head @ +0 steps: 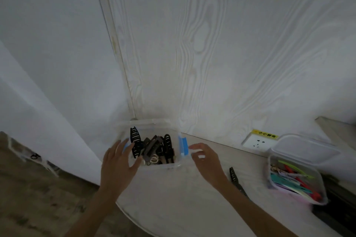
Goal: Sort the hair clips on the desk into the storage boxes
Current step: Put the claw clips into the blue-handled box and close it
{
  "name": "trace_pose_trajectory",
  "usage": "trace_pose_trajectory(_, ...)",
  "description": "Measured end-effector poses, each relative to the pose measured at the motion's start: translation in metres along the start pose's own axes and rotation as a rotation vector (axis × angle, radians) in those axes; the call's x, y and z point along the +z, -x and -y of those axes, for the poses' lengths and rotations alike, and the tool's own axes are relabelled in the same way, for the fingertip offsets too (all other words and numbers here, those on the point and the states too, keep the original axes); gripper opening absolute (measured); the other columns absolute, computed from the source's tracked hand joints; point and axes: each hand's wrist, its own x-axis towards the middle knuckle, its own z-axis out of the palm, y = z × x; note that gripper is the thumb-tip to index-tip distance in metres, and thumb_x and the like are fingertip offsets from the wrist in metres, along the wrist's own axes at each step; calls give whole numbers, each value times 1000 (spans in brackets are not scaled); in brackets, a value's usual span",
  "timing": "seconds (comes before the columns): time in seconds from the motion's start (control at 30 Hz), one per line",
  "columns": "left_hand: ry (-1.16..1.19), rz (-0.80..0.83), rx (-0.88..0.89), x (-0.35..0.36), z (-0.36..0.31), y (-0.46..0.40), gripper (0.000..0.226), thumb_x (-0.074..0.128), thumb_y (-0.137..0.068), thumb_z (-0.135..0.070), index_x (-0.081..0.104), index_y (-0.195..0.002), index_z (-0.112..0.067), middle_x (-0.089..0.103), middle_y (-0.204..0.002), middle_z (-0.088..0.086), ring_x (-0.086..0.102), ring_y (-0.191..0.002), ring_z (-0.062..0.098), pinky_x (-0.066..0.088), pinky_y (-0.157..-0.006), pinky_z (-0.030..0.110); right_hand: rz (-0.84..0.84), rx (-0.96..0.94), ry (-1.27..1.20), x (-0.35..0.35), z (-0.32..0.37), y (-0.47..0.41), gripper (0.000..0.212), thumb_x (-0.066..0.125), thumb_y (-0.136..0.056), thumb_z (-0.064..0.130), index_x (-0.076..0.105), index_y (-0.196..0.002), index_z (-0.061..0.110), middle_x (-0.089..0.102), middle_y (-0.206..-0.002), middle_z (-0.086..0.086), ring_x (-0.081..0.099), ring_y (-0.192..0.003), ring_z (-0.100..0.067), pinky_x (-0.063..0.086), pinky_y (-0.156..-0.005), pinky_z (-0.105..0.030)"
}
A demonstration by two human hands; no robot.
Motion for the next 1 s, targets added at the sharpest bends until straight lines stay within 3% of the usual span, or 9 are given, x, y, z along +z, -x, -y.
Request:
trace_pose_trajectory(0.1,-60,50,65,-2,-4,-12,65,33,-77,-51,68,-113,-10,58,-129,13,47,-127,34,39,-103,49,-72,79,223,-35,-44,-2,21,54,-86,10,60,-97,27,64,-105,3,61,-93,-14,44,-76,-14)
trace_pose_trajectory(0.2,-138,176,61,2,-4,-17,31,58,-81,-30,74,-101,-13,55,-133,14,39,-132,35,33,-108,49,199,289,570,-59,-91,4,64,59,-83,19,30,-140,23,40,-137,-8,39,-126,-27,36,-102,-34)
trace_pose_trajectory(0.3,-60,99,-3,2,-13,-14,17,63,-81,-8,75,-92,-11,59,-128,13,40,-131,34,37,-105,47,311,350,699,-61,-118,21,78,57,-85,21,10,-147,27,23,-146,-11,30,-131,-31,36,-105,-40)
trace_pose_trajectory(0.43,158,-146,-127,-10,-36,-17,17,59,-87,-17,61,-101,-7,63,-110,13,53,-110,34,45,-86,44,146,207,705,-55,-127,37,45,54,-88,19,43,-132,23,38,-133,-9,43,-116,-25,48,-89,-34)
trace_pose_trajectory(0.5,107,-105,-56,-6,-38,-27,33,61,-87,-23,55,-116,-9,58,-121,14,51,-115,35,45,-88,45,138,229,632,-57,-117,35,33,58,-87,23,53,-119,21,45,-123,-9,52,-105,-25,49,-86,-34)
trace_pose_trajectory(0.57,1,21,-43,2,-36,-38,44,58,-89,-29,52,-129,-12,49,-137,13,43,-128,34,40,-99,46,100,216,542,-57,-98,27,31,61,-86,29,55,-115,22,49,-118,-7,58,-99,-25,47,-83,-30)
trace_pose_trajectory(0.63,-53,49,-25,12,-34,-43,35,61,-88,-28,63,-118,-10,52,-135,15,42,-129,36,37,-102,49,20,117,477,-52,-66,17,33,62,-84,34,55,-115,23,50,-115,-2,60,-96,-21,42,-76,-23)
trace_pose_trajectory(0.8,-140,-36,58,1,-32,-33,13,69,-81,-18,73,-85,-7,71,-86,12,56,-86,39,48,-68,41,73,-180,351,-12,24,-3,33,61,-84,34,54,-116,27,52,-113,2,59,-96,-18,46,-82,-29)
trace_pose_trajectory(1.0,175,13,129,-11,4,-38,33,68,-83,-20,60,-115,-18,55,-118,3,61,-97,25,54,-72,38,135,-314,746,40,41,-26,40,51,-88,19,49,-127,13,48,-126,-11,46,-115,-30,41,-90,-39)
